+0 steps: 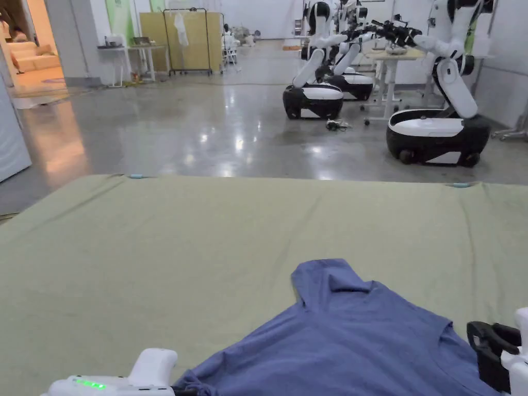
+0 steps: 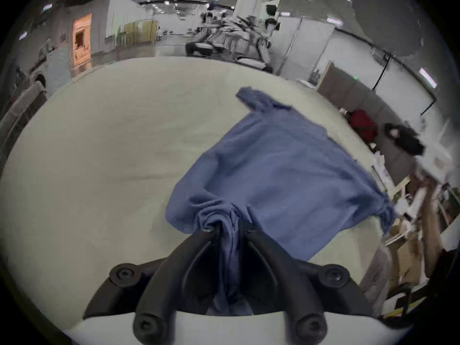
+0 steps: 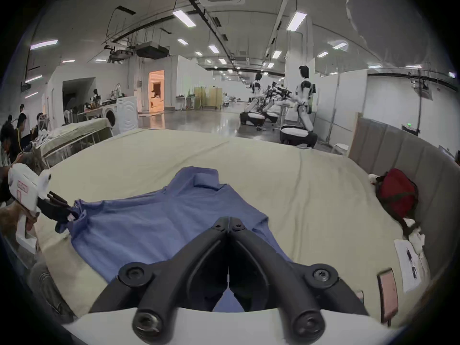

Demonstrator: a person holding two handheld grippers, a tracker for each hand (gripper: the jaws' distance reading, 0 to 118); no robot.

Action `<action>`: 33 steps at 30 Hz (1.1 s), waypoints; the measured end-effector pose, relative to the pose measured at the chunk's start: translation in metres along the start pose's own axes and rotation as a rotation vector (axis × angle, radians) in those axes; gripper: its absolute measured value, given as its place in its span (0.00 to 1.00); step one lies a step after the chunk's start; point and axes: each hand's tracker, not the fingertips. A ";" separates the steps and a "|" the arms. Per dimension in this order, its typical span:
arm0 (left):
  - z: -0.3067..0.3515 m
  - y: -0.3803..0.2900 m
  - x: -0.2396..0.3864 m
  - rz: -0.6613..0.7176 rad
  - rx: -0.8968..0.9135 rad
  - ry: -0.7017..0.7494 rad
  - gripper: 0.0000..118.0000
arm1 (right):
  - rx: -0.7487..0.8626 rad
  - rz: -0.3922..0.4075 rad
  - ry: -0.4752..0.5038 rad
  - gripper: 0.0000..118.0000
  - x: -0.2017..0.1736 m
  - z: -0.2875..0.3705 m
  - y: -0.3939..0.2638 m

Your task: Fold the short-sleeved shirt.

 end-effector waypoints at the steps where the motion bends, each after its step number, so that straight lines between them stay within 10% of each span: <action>1: 0.001 0.007 0.000 0.007 0.016 -0.039 0.11 | -0.014 0.008 0.039 0.02 0.006 -0.018 0.006; 3: -0.003 0.021 0.000 0.034 0.012 -0.082 0.11 | -0.041 0.015 0.116 0.12 0.014 -0.061 0.022; 6: -0.013 0.031 -0.001 0.027 -0.004 -0.141 0.11 | -0.172 0.069 0.184 0.92 0.023 -0.143 0.051; 7: -0.016 0.032 -0.003 0.026 -0.008 -0.139 0.11 | -0.246 0.097 0.199 0.97 0.023 -0.179 0.060; 14: -0.028 0.024 -0.022 0.110 -0.051 -0.151 0.11 | -0.510 0.229 0.235 0.97 0.018 -0.339 0.071; 19: -0.027 0.019 -0.033 0.130 -0.066 -0.161 0.11 | -0.699 0.184 0.273 0.93 0.001 -0.364 0.057; 24: -0.031 0.014 -0.037 0.198 -0.052 -0.198 0.11 | -0.536 0.203 0.309 0.43 -0.004 -0.331 0.061; 25: -0.033 0.012 -0.038 0.220 -0.044 -0.204 0.11 | -0.517 0.218 0.301 0.10 -0.006 -0.325 0.060; 33: -0.001 0.031 -0.057 0.419 0.130 -0.298 0.11 | -0.236 0.081 0.306 0.06 0.009 -0.241 0.146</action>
